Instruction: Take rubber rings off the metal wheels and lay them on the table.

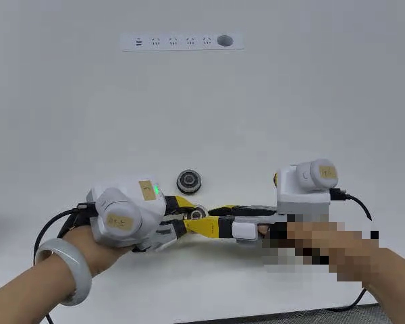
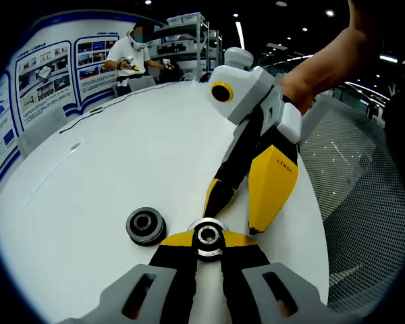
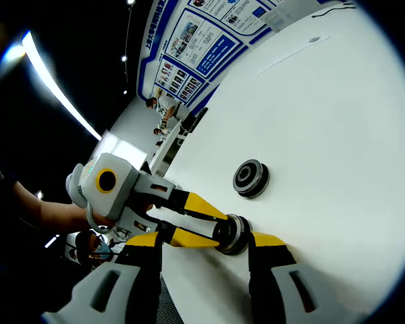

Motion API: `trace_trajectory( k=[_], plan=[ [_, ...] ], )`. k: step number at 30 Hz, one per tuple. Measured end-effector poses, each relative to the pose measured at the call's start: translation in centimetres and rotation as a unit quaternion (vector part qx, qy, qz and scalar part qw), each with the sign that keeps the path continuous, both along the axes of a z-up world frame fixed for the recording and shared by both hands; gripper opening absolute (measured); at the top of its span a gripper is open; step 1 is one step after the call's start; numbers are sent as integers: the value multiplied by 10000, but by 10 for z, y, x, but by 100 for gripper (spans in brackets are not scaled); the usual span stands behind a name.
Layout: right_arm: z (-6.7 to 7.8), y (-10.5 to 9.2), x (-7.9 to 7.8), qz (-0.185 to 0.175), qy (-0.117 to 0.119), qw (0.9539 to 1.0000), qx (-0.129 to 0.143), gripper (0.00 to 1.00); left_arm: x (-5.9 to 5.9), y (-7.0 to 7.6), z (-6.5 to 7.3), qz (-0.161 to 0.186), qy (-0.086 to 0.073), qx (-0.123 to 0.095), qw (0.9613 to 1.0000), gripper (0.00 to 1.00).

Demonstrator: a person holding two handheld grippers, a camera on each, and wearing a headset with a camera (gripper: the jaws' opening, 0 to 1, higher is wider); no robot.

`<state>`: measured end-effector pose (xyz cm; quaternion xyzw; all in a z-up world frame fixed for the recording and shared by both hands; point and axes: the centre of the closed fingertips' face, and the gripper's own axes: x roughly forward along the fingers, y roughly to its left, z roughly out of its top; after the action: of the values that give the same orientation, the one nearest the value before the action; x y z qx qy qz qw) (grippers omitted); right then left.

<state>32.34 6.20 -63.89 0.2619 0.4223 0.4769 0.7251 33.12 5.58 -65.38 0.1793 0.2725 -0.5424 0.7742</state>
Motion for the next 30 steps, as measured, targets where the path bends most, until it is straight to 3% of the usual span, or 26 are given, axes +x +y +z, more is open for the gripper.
trace_trajectory(
  k=[17, 30],
  plan=[
    [1, -1, -12, 86, 204, 9997, 94, 51, -1, 0, 0, -8, 9, -27, 10000, 12],
    [4, -4, -10, -29, 322, 9992, 238, 51, -1, 1, 0, 6, 23, -42, 10000, 12]
  ],
)
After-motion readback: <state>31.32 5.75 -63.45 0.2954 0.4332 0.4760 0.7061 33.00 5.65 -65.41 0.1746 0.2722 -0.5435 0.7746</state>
